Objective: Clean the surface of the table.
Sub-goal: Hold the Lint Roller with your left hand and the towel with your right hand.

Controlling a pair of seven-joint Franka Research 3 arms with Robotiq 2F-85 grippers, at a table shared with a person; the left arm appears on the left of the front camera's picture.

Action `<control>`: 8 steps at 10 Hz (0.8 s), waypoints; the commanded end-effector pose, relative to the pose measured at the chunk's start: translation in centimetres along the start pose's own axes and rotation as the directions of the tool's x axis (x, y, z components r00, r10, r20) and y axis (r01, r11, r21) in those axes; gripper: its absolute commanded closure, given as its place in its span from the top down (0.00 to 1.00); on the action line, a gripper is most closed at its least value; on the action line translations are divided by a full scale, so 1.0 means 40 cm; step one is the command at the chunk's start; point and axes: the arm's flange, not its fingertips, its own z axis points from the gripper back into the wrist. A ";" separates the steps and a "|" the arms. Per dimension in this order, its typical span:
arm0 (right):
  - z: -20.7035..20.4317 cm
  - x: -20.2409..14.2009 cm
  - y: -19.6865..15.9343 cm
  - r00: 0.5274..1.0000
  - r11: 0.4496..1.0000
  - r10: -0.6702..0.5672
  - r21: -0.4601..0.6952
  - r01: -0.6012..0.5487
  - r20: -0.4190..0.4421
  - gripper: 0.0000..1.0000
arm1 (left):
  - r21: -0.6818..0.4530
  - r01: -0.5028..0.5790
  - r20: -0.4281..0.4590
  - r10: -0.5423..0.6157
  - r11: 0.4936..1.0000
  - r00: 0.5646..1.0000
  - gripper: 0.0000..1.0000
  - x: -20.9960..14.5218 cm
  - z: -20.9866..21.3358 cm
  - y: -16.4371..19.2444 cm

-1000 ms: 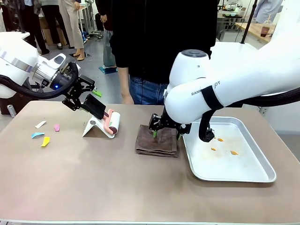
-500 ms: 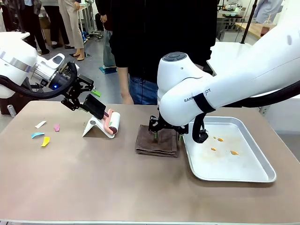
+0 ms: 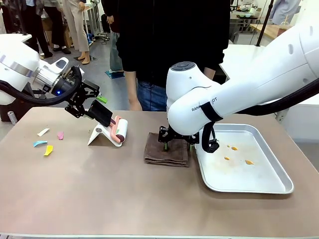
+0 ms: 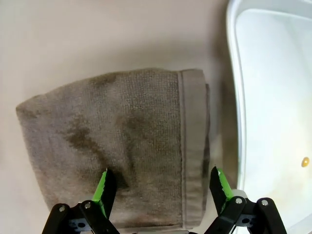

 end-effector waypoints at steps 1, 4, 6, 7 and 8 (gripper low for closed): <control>-0.007 0.022 0.005 0.999 1.000 0.026 0.015 -0.026 0.029 1.00 | -0.024 0.033 0.007 -0.033 0.999 0.999 1.00 -0.011 0.012 -0.002; -0.022 0.031 -0.006 0.999 0.999 0.029 0.038 -0.029 0.017 1.00 | -0.023 0.038 0.001 -0.038 0.999 0.999 1.00 -0.013 0.012 0.000; -0.032 0.032 -0.005 0.999 0.999 0.032 0.040 -0.033 0.009 1.00 | -0.022 0.046 -0.004 -0.046 0.999 0.999 1.00 -0.012 0.012 0.002; -0.031 0.032 -0.006 0.999 0.999 0.034 0.042 -0.034 0.005 1.00 | -0.022 0.047 -0.003 -0.047 0.999 0.999 1.00 -0.013 0.012 0.003; -0.030 0.031 -0.005 0.999 0.998 0.037 0.046 -0.037 0.000 1.00 | -0.020 0.046 -0.005 -0.047 0.999 0.999 1.00 -0.014 0.011 0.005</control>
